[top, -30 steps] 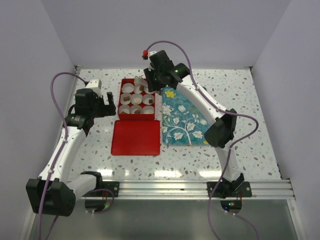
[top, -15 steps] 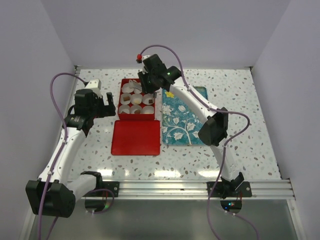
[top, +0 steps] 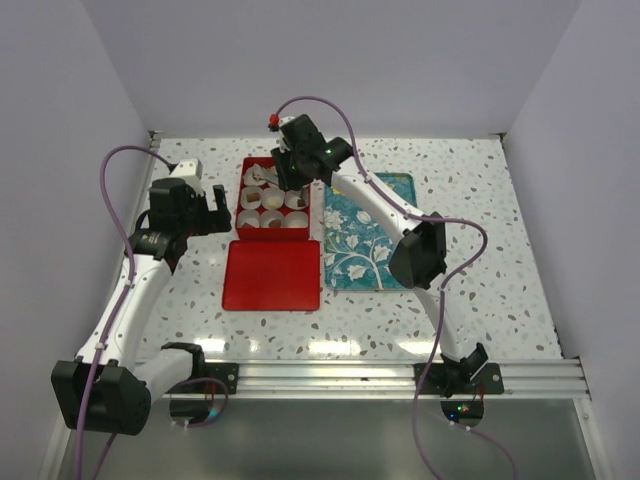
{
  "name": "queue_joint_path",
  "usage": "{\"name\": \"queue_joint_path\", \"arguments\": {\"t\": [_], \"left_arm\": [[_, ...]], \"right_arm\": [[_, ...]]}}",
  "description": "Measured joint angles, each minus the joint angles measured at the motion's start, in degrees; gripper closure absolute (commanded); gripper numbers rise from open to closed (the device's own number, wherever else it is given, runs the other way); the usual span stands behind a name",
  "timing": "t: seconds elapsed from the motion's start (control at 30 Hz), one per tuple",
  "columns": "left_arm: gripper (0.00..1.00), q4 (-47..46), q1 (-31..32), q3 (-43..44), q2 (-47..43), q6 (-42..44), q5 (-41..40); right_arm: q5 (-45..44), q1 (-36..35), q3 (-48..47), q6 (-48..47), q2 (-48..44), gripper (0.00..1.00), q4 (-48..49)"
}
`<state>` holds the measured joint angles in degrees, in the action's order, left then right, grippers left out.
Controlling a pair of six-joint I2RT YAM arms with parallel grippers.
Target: Pack the chocolate
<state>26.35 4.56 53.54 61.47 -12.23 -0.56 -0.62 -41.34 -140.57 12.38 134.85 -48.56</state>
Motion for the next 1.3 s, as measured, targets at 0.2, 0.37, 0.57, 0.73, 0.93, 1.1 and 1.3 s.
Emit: {"name": "queue_joint_path", "arguments": {"t": [0.2, 0.37, 0.57, 0.73, 0.93, 1.1, 1.3], "left_arm": [[0.00, 0.00, 0.00, -0.02, 0.00, 0.00, 0.00], [0.00, 0.00, 0.00, -0.02, 0.02, 0.00, 0.00], [0.00, -0.02, 0.00, -0.02, 0.68, 0.00, 0.00], [0.00, -0.04, 0.00, -0.02, 1.44, 0.00, 0.00], [0.00, -0.09, 0.00, -0.02, 2.25, 0.00, -0.02], [0.00, -0.09, 0.00, -0.02, 2.43, 0.00, -0.02], [0.00, -0.09, 0.00, -0.02, 2.60, 0.00, -0.02]], "right_arm": [[0.15, 0.00, -0.85, 0.33, 1.07, 0.70, 0.63], [0.15, 0.00, -0.87, 0.46, 1.66, 0.68, 1.44], [0.09, 0.00, -0.90, 0.66, 1.81, 0.67, 3.32], [-0.07, 0.00, -0.90, 0.70, 1.84, 0.61, 4.09], [-0.31, 0.00, -0.90, 0.70, 2.03, 0.58, 4.81], [-0.35, 0.00, -0.96, 0.70, 2.47, 0.60, 4.94], [-0.52, 0.04, -0.92, 0.70, 2.64, 0.62, 5.42]]}}
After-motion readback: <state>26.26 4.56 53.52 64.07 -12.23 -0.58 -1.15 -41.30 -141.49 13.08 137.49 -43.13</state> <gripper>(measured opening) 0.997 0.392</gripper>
